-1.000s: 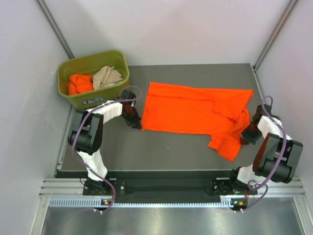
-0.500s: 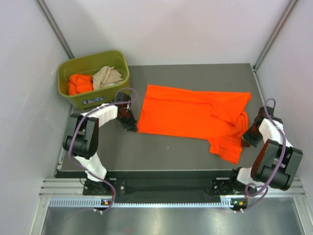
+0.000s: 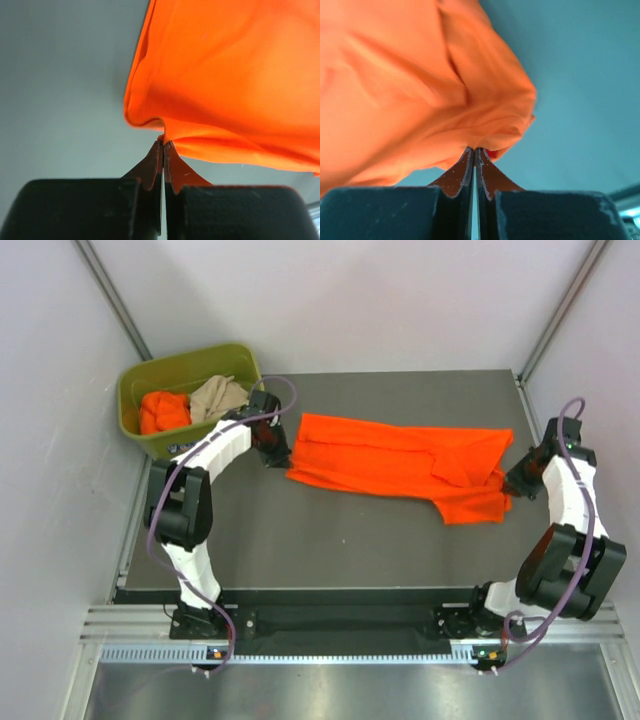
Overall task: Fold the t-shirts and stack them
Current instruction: Fold the tshirt
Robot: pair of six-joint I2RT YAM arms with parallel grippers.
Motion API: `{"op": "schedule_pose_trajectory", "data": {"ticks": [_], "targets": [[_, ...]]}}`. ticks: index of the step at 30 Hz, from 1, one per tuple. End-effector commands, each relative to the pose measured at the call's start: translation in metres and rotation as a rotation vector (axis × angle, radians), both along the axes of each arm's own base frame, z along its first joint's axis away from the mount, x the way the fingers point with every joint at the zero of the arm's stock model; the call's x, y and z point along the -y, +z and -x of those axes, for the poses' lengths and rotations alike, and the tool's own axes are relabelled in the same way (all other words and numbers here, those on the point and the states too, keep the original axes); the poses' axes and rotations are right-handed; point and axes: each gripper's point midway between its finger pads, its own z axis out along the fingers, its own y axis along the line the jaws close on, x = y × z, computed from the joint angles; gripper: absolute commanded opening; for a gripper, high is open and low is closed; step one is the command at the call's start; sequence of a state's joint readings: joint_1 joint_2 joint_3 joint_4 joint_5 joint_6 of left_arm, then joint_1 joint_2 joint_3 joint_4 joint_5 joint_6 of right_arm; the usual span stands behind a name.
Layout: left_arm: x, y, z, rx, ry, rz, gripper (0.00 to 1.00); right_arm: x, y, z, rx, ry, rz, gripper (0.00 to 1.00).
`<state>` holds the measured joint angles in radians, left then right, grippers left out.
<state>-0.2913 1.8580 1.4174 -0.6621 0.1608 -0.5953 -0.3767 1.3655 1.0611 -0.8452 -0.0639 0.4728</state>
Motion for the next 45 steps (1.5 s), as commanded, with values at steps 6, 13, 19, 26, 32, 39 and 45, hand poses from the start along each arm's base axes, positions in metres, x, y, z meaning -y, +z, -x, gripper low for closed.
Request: {"op": "schedule_pose_trajectory", "data": {"ticks": [6, 13, 19, 26, 32, 39, 45], "targets": [[-0.001, 0.009, -0.051, 0.037, 0.023, -0.018, 0.00, 0.014, 0.019, -0.071, 0.087, 0.070, -0.021, 0.00], [-0.001, 0.011, -0.084, 0.049, 0.046, -0.017, 0.00, 0.022, 0.018, -0.098, 0.096, 0.103, -0.022, 0.00], [-0.002, 0.010, -0.099, 0.062, 0.085, -0.013, 0.00, 0.020, 0.017, -0.119, 0.117, 0.130, -0.065, 0.00], [-0.008, 0.002, -0.105, 0.074, 0.134, -0.029, 0.00, 0.021, 0.014, -0.140, 0.140, 0.144, -0.100, 0.00], [-0.010, 0.000, -0.115, 0.105, 0.172, -0.023, 0.00, 0.027, 0.012, -0.161, 0.152, 0.137, -0.104, 0.00], [-0.012, -0.017, -0.123, 0.083, 0.189, -0.029, 0.00, 0.029, -0.001, -0.171, 0.146, 0.137, -0.121, 0.00], [-0.017, -0.027, -0.132, 0.076, 0.212, -0.030, 0.00, 0.030, -0.014, -0.177, 0.137, 0.136, -0.135, 0.01]]}}
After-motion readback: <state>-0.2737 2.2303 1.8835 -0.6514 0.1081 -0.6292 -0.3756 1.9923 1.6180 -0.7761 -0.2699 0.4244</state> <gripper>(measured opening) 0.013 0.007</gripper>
